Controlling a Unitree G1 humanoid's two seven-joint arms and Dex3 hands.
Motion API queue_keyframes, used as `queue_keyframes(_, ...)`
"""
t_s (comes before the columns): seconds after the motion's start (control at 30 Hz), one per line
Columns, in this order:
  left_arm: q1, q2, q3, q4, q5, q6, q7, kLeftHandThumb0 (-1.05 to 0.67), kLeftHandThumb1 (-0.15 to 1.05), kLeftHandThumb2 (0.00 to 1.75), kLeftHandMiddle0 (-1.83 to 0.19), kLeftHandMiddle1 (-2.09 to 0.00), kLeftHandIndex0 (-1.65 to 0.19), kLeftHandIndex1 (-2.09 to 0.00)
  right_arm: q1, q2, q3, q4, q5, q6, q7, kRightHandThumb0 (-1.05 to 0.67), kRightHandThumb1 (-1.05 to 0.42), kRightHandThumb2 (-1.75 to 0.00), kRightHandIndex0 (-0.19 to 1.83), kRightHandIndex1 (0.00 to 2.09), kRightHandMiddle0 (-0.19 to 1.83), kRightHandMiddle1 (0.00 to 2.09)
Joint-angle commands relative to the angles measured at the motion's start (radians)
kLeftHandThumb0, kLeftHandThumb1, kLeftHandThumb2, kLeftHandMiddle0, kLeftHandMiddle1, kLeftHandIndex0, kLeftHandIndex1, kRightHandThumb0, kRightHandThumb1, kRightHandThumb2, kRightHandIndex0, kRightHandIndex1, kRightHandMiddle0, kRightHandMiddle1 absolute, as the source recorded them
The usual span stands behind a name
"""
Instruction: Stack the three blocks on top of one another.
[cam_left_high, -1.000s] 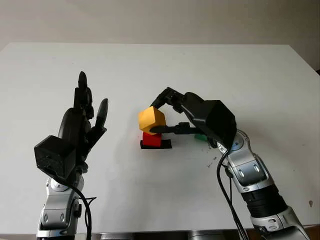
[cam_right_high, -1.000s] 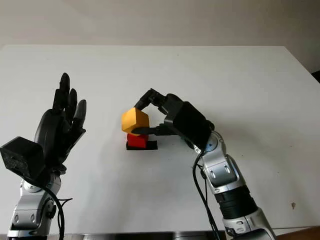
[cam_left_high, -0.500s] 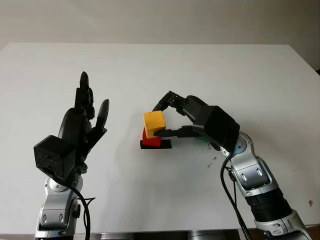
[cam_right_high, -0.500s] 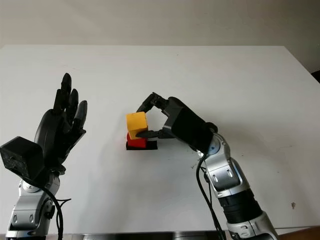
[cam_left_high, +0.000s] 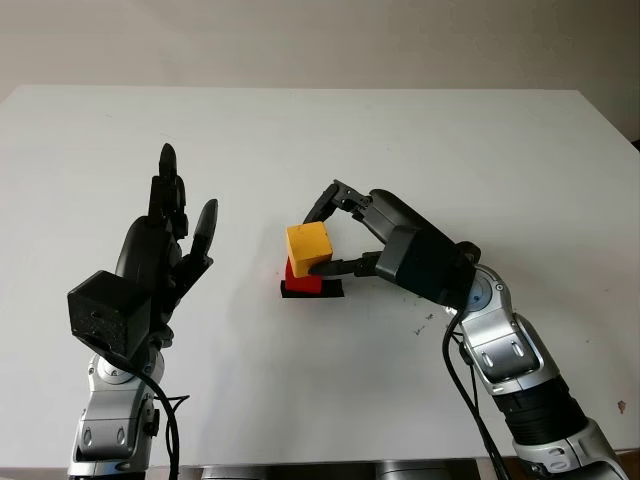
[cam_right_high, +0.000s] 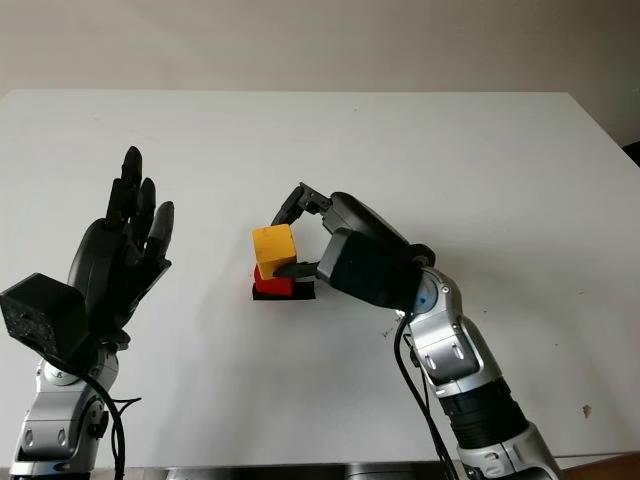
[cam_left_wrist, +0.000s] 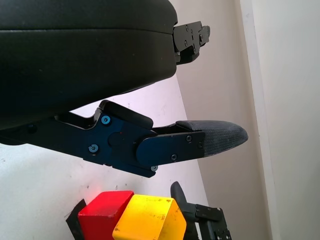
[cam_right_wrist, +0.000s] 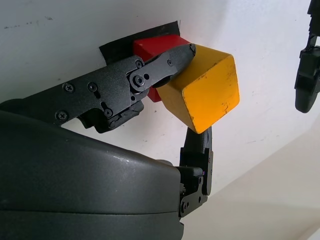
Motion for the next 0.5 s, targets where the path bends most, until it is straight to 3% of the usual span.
queue_keyframes(0.0, 0.010, 0.003, 0.003, -0.023, -0.001, 0.008, 0.002, -0.77, 1.05, 0.51, 0.19, -0.04, 0.19, -0.05, 0.010, -0.001, 0.003, 0.001, -0.007, -0.003, -0.005, -0.34, -0.98, -0.05, 0.24, 0.08, 0.26, 1.46)
queue_keyframes(0.47, 0.019, 0.003, 0.001, -0.028, 0.001, 0.000, 0.002, -0.77, 1.05, 0.51, 0.19, -0.05, 0.19, -0.05, -0.003, 0.021, 0.000, 0.014, 0.003, 0.041, 0.005, -0.37, -0.98, -0.05, 0.24, 0.06, 0.25, 1.49)
